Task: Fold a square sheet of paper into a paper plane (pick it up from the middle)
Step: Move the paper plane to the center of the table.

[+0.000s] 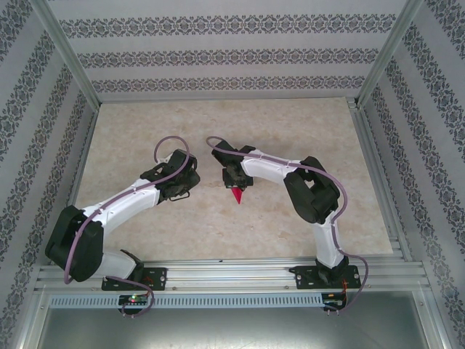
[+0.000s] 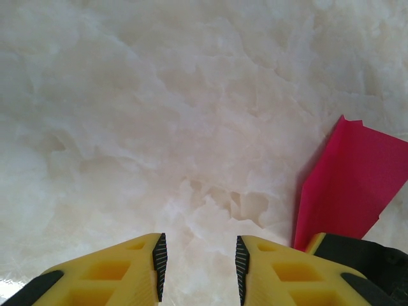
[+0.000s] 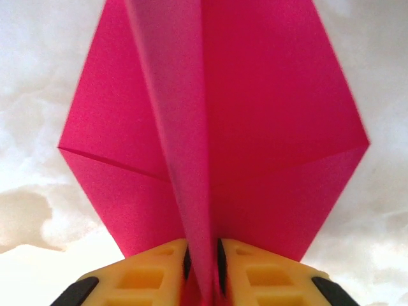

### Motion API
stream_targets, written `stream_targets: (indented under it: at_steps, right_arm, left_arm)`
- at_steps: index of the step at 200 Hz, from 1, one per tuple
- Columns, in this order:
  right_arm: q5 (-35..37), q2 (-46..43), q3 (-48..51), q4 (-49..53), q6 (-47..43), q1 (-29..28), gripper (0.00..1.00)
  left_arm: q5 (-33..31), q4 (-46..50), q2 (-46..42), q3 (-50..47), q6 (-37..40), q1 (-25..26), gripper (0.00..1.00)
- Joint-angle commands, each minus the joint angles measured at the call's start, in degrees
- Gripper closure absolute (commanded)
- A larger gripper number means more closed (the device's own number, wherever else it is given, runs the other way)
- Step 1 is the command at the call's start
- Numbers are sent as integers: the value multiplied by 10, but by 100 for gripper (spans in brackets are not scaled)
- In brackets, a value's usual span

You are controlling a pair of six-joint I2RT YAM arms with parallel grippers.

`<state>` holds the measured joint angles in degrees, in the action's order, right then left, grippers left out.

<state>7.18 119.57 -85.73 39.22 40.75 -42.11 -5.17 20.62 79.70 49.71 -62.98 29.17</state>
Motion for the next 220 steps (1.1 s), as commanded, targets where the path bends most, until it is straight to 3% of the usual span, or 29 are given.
stream_targets:
  at_steps: [1,93,138,193,220]
  right_arm:
    - [-7,23,4,11,12,6,76]
    - [-8,32,-3,10,23,11,64]
    - [-29,61,3,-6,5,13,66]
    - [-2,18,-14,7,-59,18,67]
    - [-23,25,9,-8,-45,21,67]
  left_arm:
    - [-5,14,9,2,19,-6,63]
    - [1,16,17,11,24,-6,62]
    - [-6,18,9,12,35,-6,61]
    - [-25,26,-11,11,51,-7,60]
    - [-44,33,-31,3,57,-6,59]
